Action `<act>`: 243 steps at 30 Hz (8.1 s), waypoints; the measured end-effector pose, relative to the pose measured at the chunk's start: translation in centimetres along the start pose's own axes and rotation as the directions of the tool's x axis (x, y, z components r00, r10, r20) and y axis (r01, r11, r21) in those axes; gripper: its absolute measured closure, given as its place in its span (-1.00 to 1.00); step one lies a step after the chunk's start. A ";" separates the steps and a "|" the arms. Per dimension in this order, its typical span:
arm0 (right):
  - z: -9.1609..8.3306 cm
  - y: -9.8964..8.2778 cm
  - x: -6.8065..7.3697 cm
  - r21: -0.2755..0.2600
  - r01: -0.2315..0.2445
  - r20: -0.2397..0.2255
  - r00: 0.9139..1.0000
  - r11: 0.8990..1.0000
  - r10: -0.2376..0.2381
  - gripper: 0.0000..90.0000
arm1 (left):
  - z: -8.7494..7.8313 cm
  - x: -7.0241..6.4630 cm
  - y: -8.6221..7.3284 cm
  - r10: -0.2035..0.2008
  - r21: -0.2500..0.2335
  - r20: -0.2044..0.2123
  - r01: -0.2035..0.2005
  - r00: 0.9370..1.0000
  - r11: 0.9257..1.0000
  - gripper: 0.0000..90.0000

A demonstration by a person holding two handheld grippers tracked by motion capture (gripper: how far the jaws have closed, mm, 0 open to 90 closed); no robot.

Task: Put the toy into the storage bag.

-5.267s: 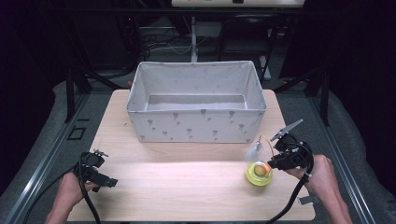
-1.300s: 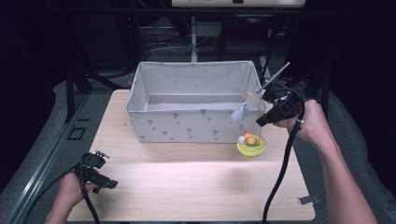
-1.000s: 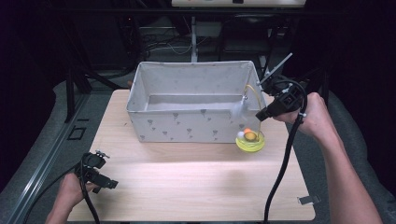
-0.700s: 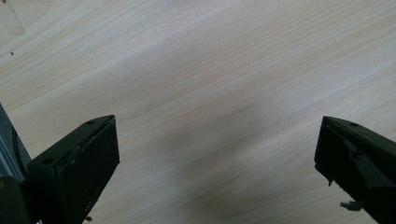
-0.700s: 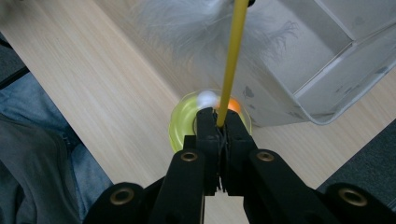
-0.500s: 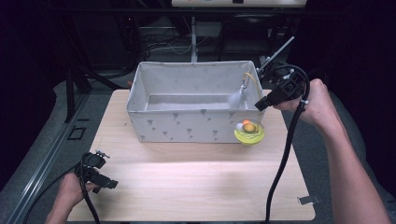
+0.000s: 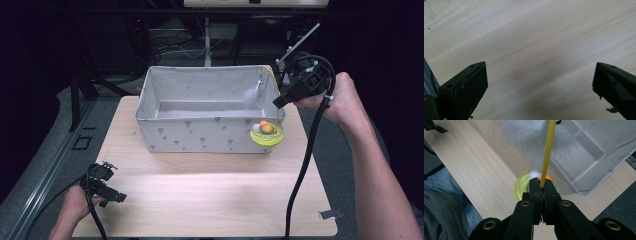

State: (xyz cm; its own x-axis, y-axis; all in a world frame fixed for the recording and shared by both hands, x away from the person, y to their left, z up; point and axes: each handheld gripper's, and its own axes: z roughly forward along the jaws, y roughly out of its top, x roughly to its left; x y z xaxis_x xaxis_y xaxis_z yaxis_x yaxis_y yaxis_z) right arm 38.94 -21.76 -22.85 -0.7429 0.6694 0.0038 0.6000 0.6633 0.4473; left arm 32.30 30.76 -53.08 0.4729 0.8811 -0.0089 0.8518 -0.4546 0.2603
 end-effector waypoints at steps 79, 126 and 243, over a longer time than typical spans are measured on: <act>4.8 6.2 -7.3 -0.111 -0.169 0.136 0.974 0.979 0.183 0.96 | 0.3 -0.3 0.2 0.019 0.026 0.015 -0.019 1.000 0.999 -1.00; 15.2 1.6 -9.3 0.069 -0.251 0.091 0.965 0.966 0.244 0.96 | 0.4 -0.3 0.2 0.024 0.027 0.025 -0.024 0.999 0.999 -1.00; 15.9 -8.6 6.5 -0.038 -0.023 -0.025 0.999 0.999 0.022 -0.80 | 0.6 -0.6 0.4 0.048 0.035 0.030 -0.049 0.998 0.998 -1.00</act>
State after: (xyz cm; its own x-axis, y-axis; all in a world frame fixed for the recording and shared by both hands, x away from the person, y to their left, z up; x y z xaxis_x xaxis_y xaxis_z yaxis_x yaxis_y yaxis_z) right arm 33.68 -17.84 -40.86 -0.7369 0.6750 0.0361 0.6051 0.6349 0.4804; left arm 32.50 29.91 -53.56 0.5195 0.8541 -0.0251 0.8351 -0.5012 0.2268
